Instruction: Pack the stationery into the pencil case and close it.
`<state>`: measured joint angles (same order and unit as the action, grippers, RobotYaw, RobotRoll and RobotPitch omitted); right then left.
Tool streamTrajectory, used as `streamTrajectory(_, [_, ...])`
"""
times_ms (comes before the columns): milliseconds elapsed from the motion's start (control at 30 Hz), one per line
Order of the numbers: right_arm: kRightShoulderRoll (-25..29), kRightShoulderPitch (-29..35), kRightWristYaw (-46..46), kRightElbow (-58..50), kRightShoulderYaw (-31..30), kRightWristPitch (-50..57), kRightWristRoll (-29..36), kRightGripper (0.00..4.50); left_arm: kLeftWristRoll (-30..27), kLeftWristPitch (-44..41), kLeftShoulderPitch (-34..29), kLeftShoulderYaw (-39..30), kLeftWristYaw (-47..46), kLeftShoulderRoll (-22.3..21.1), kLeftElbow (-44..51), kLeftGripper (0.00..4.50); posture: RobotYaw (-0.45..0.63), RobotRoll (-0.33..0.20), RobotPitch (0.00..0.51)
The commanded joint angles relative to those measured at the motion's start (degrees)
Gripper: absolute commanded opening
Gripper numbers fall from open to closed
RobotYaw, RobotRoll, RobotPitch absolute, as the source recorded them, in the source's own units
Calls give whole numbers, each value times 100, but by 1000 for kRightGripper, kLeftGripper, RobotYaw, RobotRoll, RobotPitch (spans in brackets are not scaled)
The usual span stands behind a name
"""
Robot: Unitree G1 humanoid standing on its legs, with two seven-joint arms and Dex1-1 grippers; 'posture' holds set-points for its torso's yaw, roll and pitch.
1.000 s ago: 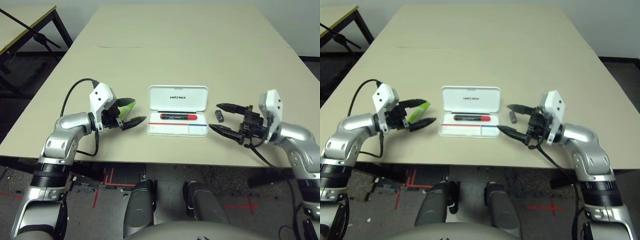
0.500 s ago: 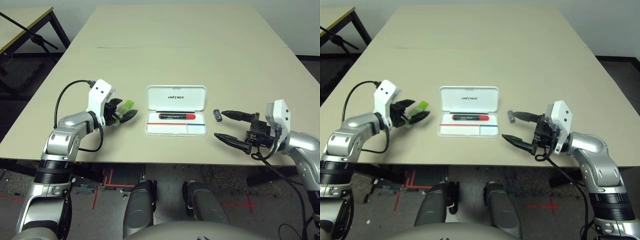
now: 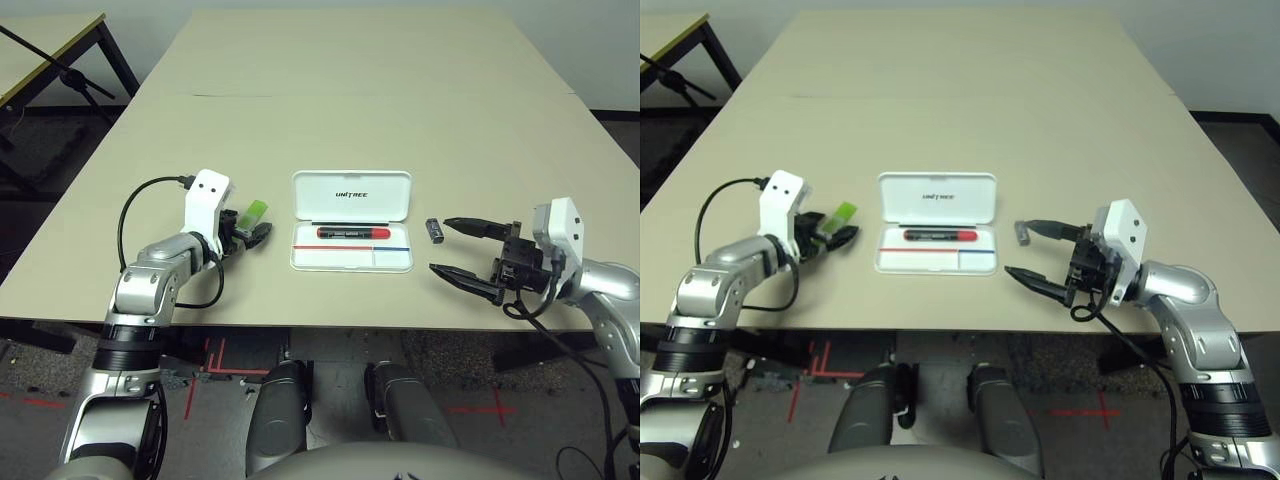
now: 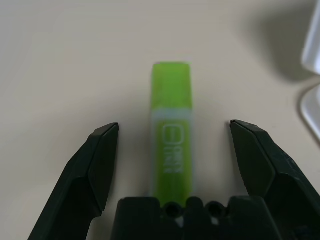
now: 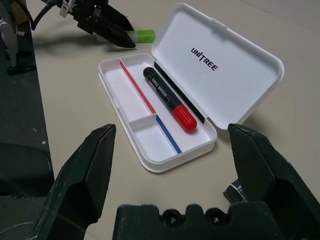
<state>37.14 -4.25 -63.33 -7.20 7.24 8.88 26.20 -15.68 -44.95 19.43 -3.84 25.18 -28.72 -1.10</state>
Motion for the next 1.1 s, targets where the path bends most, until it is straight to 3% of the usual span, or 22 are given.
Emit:
streamTrajectory(33, [34, -42, 20, 32, -54, -75, -64, 4433, -8, -175, -23, -110, -87, 53, -139, 4500, -63, 0, 129])
streamTrajectory(133, [35, -81, 12, 48, -71, -84, -82, 4500, -80, -209, 0, -186, -4, 52, -241, 3897, -63, 0, 129])
streamTrajectory(367, [41, -133, -27, 109, -80, -114, -98, 4500, -233, -355, 124, -271, 311, -107, -124, 1184, -58, 0, 121])
streamTrajectory(633, [21, -203, -40, 223, -126, -178, -134, 4500, -546, -485, 389, -95, 1314, -689, 266, 1110, -57, 0, 116])
streamTrajectory(900, [16, -257, -66, 348, -168, -273, -167, 4500, -822, -114, 184, 660, 3117, -1700, 980, 1110, -62, 0, 104])
streamTrajectory(1100, [61, -228, -118, 377, -176, -303, -175, 4500, -780, 216, 265, 1130, 3849, -1971, 1310, 1110, -69, 0, 99])
